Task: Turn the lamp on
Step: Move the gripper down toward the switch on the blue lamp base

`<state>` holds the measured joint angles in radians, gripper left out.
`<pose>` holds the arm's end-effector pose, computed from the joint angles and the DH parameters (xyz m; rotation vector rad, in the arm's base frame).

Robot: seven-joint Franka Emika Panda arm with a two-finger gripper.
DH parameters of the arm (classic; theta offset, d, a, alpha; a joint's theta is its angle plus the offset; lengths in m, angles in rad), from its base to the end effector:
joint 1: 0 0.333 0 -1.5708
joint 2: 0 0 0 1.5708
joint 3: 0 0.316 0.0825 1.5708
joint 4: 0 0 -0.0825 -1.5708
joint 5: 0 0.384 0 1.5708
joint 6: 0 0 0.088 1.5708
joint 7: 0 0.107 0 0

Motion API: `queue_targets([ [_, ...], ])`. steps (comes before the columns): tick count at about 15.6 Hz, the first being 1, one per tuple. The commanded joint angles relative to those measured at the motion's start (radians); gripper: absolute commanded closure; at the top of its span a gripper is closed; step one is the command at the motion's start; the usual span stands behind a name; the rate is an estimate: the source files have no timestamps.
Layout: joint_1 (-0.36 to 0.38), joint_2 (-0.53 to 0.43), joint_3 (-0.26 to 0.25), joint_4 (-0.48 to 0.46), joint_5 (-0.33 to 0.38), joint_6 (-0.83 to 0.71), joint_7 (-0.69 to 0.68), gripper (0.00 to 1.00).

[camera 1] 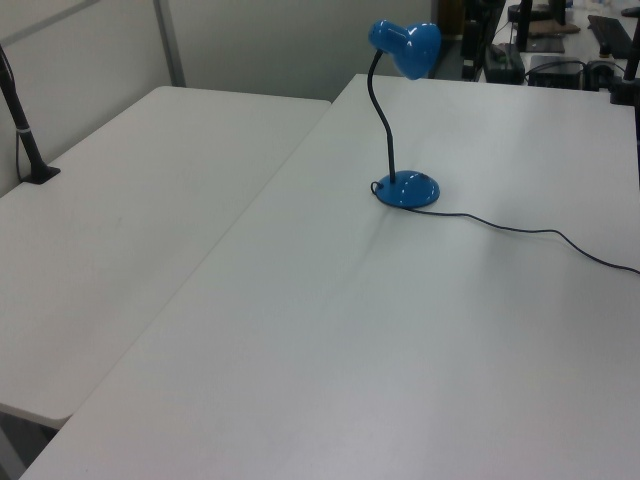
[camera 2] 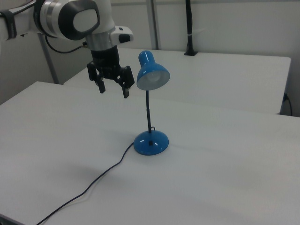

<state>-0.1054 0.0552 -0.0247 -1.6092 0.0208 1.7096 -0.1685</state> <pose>0.5780 -0.0733 0.5873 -3.1278 -0.0564 -0.0744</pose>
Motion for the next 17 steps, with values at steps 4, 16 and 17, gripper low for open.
queue_targets([
  [4, 0.009, -0.015, -0.001, -0.021, 0.001, 0.001, 0.020, 0.00],
  [16, -0.011, -0.064, -0.020, -0.072, 0.002, -0.025, -0.289, 0.00],
  [17, -0.023, -0.064, -0.032, -0.075, 0.001, -0.028, -0.389, 0.00],
])
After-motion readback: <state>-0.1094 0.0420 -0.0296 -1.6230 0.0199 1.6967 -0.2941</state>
